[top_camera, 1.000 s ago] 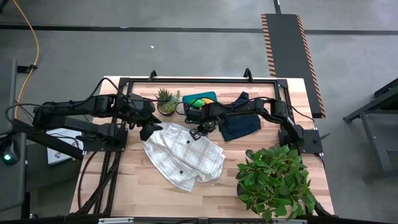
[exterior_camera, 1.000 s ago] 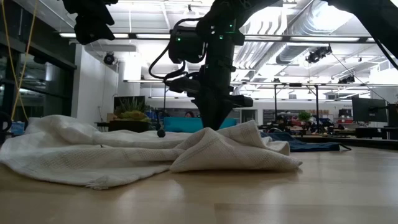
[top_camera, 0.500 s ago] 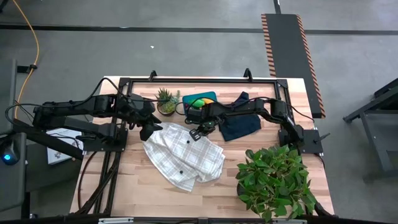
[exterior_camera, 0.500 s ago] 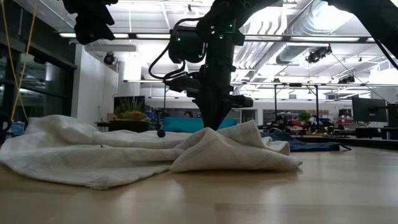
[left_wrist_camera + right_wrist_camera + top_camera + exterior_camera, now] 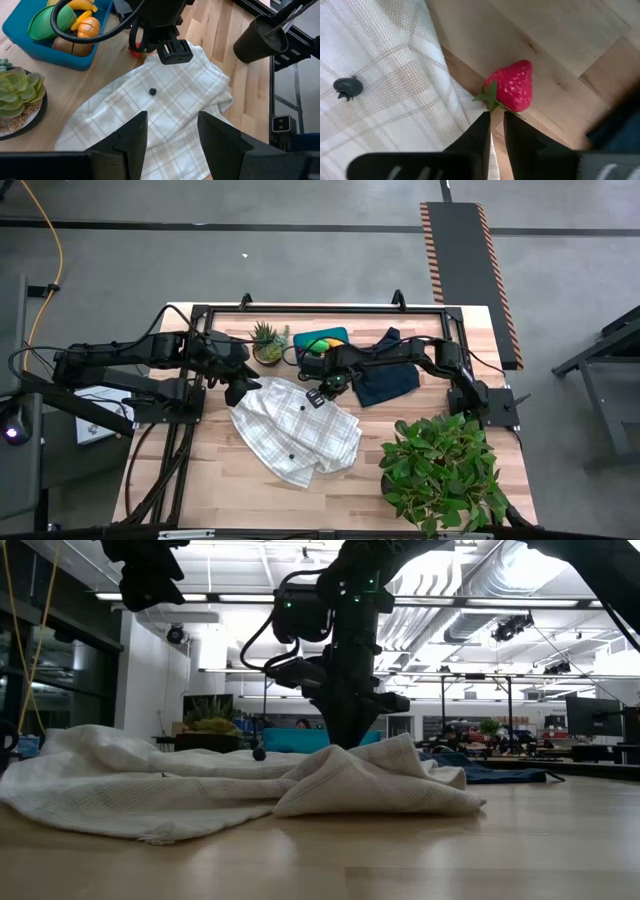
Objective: Pick and placing Produce into tupperware
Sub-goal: Put the strawberry into the blue bin
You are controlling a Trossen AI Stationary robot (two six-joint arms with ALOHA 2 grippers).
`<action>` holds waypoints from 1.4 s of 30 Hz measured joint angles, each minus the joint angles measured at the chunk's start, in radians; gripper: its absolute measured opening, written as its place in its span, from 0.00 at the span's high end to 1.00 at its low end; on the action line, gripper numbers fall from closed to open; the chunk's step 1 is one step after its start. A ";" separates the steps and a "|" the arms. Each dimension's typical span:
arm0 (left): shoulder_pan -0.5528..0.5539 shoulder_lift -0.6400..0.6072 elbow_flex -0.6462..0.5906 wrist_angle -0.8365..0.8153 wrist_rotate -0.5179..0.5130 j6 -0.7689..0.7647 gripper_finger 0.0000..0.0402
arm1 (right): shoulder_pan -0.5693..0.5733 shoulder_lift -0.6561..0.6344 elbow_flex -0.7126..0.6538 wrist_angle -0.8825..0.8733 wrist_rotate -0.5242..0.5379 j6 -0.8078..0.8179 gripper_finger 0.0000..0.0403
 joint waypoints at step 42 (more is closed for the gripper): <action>0.000 0.000 0.000 -0.002 -0.011 0.009 0.59 | 0.003 0.033 0.000 0.027 -0.044 -0.009 0.86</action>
